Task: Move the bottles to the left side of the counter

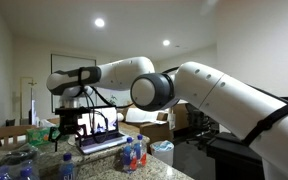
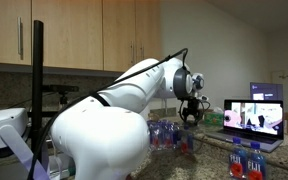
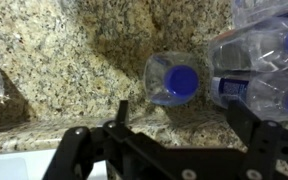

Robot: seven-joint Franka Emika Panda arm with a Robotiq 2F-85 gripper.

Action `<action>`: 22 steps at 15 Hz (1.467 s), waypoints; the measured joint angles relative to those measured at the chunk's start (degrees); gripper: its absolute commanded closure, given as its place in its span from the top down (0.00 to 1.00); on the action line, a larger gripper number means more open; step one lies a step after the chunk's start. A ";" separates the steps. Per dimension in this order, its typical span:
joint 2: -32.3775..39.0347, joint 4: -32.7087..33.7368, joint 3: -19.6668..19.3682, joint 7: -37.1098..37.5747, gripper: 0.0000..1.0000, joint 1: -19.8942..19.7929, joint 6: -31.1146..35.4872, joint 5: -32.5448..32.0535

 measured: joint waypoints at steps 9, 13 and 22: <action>-13.46 -5.22 -3.68 -9.01 1.00 -7.51 -3.51 -0.44; -17.67 -12.78 -5.67 -21.15 1.00 -13.27 -3.64 -1.39; -24.13 -36.74 -8.65 -48.50 1.00 -20.95 15.63 -10.52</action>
